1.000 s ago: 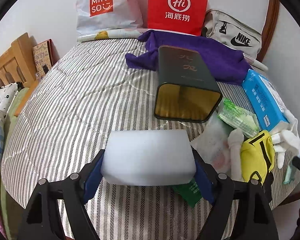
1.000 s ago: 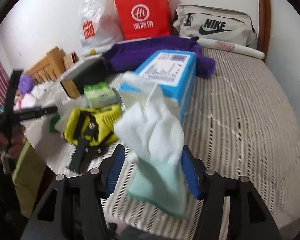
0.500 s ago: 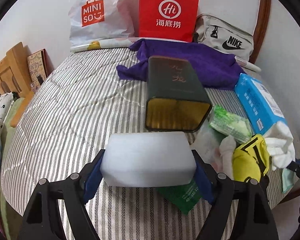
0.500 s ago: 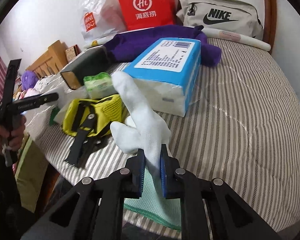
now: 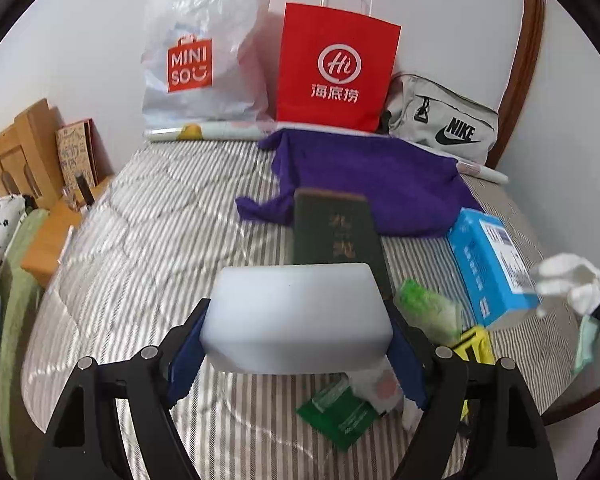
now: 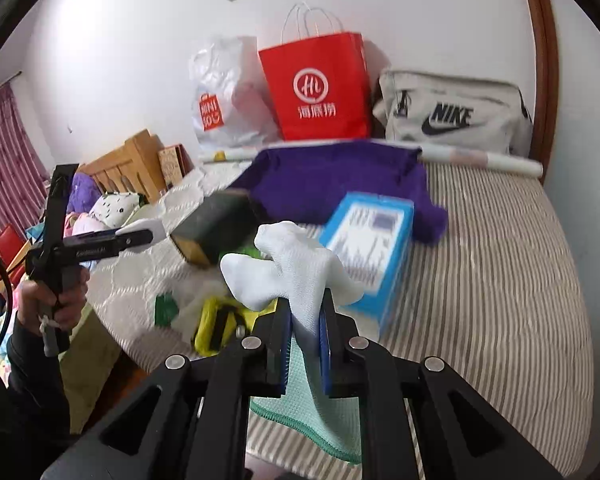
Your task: Organize soft objects
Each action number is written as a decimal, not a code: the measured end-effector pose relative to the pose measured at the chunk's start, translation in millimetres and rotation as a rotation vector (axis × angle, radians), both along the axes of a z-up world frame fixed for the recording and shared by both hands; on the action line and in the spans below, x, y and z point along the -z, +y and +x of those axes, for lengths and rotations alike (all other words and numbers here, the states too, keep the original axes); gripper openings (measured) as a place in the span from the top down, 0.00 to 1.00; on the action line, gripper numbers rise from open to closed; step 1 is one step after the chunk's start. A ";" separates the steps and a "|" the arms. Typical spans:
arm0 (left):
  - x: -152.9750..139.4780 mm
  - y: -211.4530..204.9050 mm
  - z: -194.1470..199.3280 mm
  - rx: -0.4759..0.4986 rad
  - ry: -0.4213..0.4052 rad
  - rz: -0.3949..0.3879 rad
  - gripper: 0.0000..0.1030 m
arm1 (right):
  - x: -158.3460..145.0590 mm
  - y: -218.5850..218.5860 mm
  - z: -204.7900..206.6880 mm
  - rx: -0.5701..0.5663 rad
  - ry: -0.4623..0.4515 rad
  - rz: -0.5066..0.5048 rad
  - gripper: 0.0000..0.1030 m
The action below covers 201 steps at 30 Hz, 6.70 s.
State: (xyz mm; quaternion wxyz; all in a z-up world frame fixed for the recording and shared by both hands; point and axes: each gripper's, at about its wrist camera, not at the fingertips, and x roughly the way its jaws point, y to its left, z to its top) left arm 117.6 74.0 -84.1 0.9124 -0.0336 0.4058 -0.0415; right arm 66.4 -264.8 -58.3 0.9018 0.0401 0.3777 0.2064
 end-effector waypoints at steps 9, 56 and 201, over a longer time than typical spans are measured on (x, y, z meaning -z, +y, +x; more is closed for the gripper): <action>-16.7 -8.5 48.3 -0.008 0.015 0.031 0.23 | -22.4 5.4 77.9 0.041 -0.018 -0.033 0.89; 57.7 -76.5 330.4 0.115 0.266 0.050 0.22 | 85.6 15.6 323.0 0.050 0.196 -0.237 0.86; 14.1 -153.9 9.4 0.370 0.059 0.054 0.94 | 111.9 -6.2 -11.3 0.108 0.176 -0.151 0.80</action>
